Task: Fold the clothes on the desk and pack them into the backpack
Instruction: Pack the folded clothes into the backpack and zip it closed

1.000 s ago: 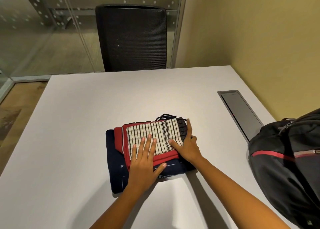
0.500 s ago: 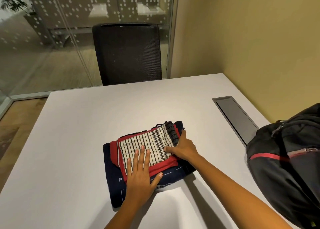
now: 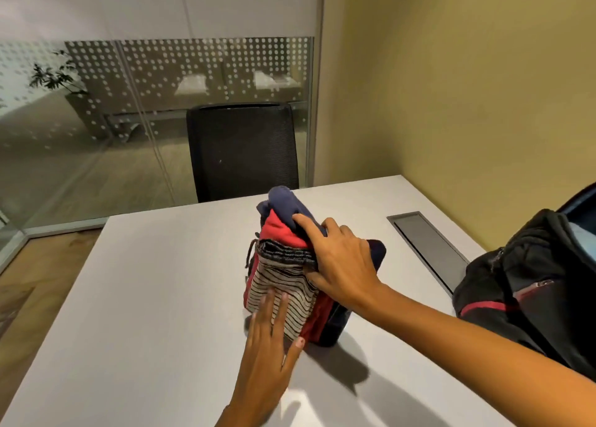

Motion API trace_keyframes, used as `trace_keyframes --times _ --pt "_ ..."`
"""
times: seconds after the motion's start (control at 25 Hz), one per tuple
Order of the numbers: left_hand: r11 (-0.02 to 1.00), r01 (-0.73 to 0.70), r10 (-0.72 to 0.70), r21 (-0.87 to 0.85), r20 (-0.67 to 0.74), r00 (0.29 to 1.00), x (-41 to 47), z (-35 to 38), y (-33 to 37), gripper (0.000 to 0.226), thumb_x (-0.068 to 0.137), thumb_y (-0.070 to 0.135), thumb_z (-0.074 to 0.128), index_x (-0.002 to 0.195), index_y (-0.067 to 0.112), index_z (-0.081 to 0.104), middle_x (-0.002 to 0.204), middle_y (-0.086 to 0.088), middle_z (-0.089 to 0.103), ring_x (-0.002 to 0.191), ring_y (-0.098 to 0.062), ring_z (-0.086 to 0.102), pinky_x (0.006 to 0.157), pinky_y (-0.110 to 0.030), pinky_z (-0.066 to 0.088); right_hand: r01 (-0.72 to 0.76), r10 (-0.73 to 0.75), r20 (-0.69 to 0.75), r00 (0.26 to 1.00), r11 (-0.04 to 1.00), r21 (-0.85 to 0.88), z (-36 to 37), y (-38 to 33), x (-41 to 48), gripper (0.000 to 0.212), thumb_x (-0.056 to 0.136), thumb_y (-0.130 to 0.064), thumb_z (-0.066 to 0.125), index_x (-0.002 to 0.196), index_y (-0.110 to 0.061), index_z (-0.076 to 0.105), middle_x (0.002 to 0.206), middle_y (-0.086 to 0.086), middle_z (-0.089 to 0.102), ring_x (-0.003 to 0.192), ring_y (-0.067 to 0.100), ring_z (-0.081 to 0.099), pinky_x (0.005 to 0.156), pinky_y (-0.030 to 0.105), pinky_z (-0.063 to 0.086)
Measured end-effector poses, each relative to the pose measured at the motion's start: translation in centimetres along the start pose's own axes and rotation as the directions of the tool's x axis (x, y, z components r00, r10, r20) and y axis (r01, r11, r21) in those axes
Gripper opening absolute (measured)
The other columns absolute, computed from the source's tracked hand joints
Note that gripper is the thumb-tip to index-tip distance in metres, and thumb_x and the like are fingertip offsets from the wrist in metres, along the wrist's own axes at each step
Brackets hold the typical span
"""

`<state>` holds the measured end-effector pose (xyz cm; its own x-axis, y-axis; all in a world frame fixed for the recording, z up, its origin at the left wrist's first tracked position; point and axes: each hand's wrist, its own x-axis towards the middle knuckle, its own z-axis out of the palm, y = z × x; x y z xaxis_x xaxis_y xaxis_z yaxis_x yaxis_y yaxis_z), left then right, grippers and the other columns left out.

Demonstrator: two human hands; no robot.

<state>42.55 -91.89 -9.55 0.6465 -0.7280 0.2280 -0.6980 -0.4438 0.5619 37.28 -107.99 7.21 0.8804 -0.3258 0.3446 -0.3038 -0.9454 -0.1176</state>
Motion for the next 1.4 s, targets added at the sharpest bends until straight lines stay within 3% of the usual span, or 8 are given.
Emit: trace_keyframes --times 0.12,0.24,0.44,0.56,0.72,0.88,1.2,1.4 --pt "0.997 -0.079 0.079 -0.023 0.01 0.997 0.5 -0.6 2.0 0.071 0.078 0.083 -0.002 0.139 0.055 -0.025 0.153 0.02 -0.029 0.145 -0.007 -0.018 0.12 -0.038 0.004 0.108 -0.144 -0.125 0.982 0.96 -0.26 -3.4 1.6 -0.7 0.083 0.074 -0.038 0.078 0.143 -0.029 0.033 0.102 0.016 0.058 0.079 0.033 0.059 0.057 0.035 0.043" --pt "0.99 -0.13 0.129 -0.058 -0.017 0.992 1.8 -1.7 4.9 0.071 0.075 0.085 -0.004 0.136 0.058 -0.027 0.151 0.023 -0.031 0.142 -0.001 -0.024 0.115 -0.033 -0.006 0.098 -0.204 -0.216 0.955 0.903 -0.418 -7.6 4.1 -1.1 0.079 0.068 -0.034 0.081 0.138 -0.025 0.045 0.093 0.015 0.058 0.068 0.029 0.055 0.054 0.03 0.031" --pt "0.949 -0.281 0.272 -0.142 -0.08 0.959 5.2 -2.4 10.8 0.065 0.078 0.083 -0.001 0.135 0.061 -0.025 0.15 0.032 -0.024 0.138 0.01 -0.022 0.111 -0.022 -0.014 -0.086 -0.178 -0.404 0.897 0.827 -0.556 -15.1 7.7 -2.9 0.077 0.069 -0.029 0.08 0.139 -0.025 0.048 0.093 0.014 0.057 0.068 0.028 0.053 0.053 0.03 0.032" --pt "0.893 -0.422 0.41 -0.155 -0.102 0.906 6.9 -1.7 15.5 0.062 0.09 0.07 0.019 0.145 0.055 -0.004 0.151 0.033 -0.02 0.139 0.01 -0.018 0.109 -0.019 -0.012 -0.243 -0.12 -0.511 0.851 0.772 -0.587 -19.8 9.7 -4.5 0.076 0.067 -0.025 0.079 0.137 -0.025 0.05 0.093 0.014 0.057 0.069 0.029 0.053 0.055 0.029 0.027" --pt "0.8 -0.6 0.594 0.002 -0.135 0.793 9.1 0.9 21.4 0.069 0.087 0.043 0.064 0.146 0.027 0.034 0.156 0.01 0.026 0.142 -0.007 0.022 0.112 -0.032 0.012 -0.409 -0.063 -0.62 0.782 0.699 -0.586 -25.3 12.5 -7.1 0.076 0.071 -0.027 0.075 0.141 -0.027 0.045 0.095 0.014 0.057 0.072 0.031 0.054 0.056 0.03 0.027" --pt "0.612 -0.786 0.79 0.085 -0.116 0.603 10.0 4.0 28.4 0.079 0.069 0.04 0.082 0.135 0.021 0.044 0.134 0.004 0.057 0.126 -0.015 0.04 0.101 -0.04 0.045 -0.52 -0.05 -0.701 0.711 0.633 -0.573 -29.7 15.5 -10.0 0.077 0.07 -0.03 0.075 0.14 -0.03 0.043 0.098 0.013 0.058 0.076 0.032 0.056 0.058 0.03 0.028" --pt "0.43 -0.901 0.903 0.048 -0.006 0.431 12.3 10.1 38.2 0.097 0.072 0.034 0.078 0.15 0.024 0.022 0.155 0.007 0.027 0.145 -0.016 0.014 0.121 -0.035 0.007 -0.627 -0.099 -0.781 0.617 0.537 -0.564 -34.4 20.2 -12.9 0.068 0.074 -0.031 0.069 0.138 -0.031 0.046 0.101 0.01 0.059 0.077 0.03 0.056 0.058 0.03 0.028" --pt "0.305 -0.952 0.937 -0.002 -0.175 0.301 14.2 10.7 37.8 0.027 0.085 0.02 0.063 0.111 0.027 0.059 0.11 0.009 0.064 0.115 -0.013 0.056 0.118 -0.031 0.016 -0.671 -0.041 -0.808 0.587 0.534 -0.514 -34.0 21.7 -14.1 0.067 0.074 -0.035 0.07 0.138 -0.032 0.048 0.1 0.008 0.059 0.078 0.029 0.058 0.058 0.029 0.028"
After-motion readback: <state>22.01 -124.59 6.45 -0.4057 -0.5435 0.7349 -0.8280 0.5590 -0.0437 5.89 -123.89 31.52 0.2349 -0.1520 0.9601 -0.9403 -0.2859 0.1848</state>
